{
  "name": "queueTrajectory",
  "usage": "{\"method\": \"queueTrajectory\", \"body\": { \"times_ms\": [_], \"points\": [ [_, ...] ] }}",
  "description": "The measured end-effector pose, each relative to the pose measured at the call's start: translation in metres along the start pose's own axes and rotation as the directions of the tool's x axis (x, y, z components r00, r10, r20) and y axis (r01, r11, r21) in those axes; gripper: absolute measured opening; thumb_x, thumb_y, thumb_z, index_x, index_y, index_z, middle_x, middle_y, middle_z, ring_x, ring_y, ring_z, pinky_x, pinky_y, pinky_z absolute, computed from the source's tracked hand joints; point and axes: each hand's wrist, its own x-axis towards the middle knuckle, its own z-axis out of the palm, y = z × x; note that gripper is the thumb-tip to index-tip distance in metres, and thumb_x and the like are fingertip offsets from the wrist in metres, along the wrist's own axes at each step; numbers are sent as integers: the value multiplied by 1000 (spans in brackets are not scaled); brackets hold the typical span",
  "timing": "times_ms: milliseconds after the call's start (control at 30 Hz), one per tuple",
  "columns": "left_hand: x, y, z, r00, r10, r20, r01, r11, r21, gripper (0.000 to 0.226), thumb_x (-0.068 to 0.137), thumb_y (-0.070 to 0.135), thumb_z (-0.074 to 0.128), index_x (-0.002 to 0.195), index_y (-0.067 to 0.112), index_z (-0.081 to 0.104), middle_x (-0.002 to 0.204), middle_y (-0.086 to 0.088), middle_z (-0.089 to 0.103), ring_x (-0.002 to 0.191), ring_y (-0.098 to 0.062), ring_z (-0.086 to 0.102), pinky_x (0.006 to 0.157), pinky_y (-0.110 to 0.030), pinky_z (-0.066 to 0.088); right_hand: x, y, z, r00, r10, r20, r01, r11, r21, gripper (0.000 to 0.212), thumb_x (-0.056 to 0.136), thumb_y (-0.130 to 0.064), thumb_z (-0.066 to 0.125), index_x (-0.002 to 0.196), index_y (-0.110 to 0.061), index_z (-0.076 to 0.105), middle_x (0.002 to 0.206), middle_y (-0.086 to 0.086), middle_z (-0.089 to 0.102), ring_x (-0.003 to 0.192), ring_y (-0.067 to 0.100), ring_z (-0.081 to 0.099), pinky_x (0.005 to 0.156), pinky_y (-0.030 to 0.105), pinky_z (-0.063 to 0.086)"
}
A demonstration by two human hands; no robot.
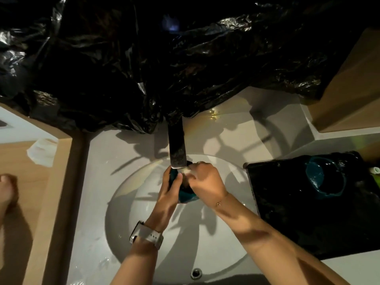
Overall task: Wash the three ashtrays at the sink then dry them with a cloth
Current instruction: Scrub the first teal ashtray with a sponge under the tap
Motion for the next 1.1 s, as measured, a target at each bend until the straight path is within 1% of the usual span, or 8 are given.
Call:
{"method": "queueTrajectory", "body": {
  "times_ms": [167,367,467,567,700,800,900,1100],
  "points": [
    [3,-1,-11,1000,17,11,-17,1000,-1,35,104,30,47,138,32,46,128,-1,63,115,-22,64,88,-51,58,11,1,5,964,-83,253,15,965,261,10,81,-5,61,80,-9,71,82,4,69,82,24,66,75,30,50],
    [1,-4,-13,997,-11,80,11,1000,4,40,103,27,48,143,30,42,135,-1,60,121,-15,61,104,-48,49,25,-2,0,955,-22,295,118,942,-313,16,90,-15,55,93,-6,68,96,13,69,89,30,64,76,31,45],
    [1,-5,-18,999,4,52,-4,1000,13,38,102,32,48,141,31,45,132,0,63,121,-18,61,102,-53,49,19,-9,3,962,-30,273,54,995,-80,15,89,-10,57,82,-11,69,86,8,63,75,15,56,67,19,35],
    [0,-3,-28,997,18,69,-20,1000,22,35,104,33,44,139,29,46,126,1,66,116,-18,64,98,-49,53,11,-14,-4,881,-33,472,-104,959,262,18,92,-2,56,106,2,67,77,1,56,62,-7,56,61,2,36],
    [-5,-1,-31,994,31,109,-33,999,20,33,105,30,41,138,29,47,118,7,69,113,-16,65,93,-43,56,17,-9,-10,827,-139,545,202,978,-58,31,93,-35,53,76,-11,64,77,3,64,76,20,61,70,31,48],
    [-2,-4,-30,994,38,103,-45,996,71,35,105,32,42,140,32,45,130,3,63,121,-16,60,104,-47,49,16,-13,-16,847,-128,515,276,936,-220,26,94,-31,48,79,-13,59,82,8,64,77,26,60,71,35,49],
    [0,-4,-26,997,11,77,-15,999,51,34,106,31,39,139,35,43,132,-3,61,118,-19,63,99,-50,53,14,-15,-12,902,-173,397,237,964,-119,20,95,-20,49,100,-9,64,100,12,67,91,29,61,83,38,50],
    [3,-6,-29,996,27,81,-32,998,56,36,107,30,35,142,28,41,132,-2,61,122,-19,60,104,-45,48,18,-15,-13,843,-101,529,112,994,11,15,86,-22,64,85,-11,74,86,3,72,84,20,64,80,31,51]
  ]
}}
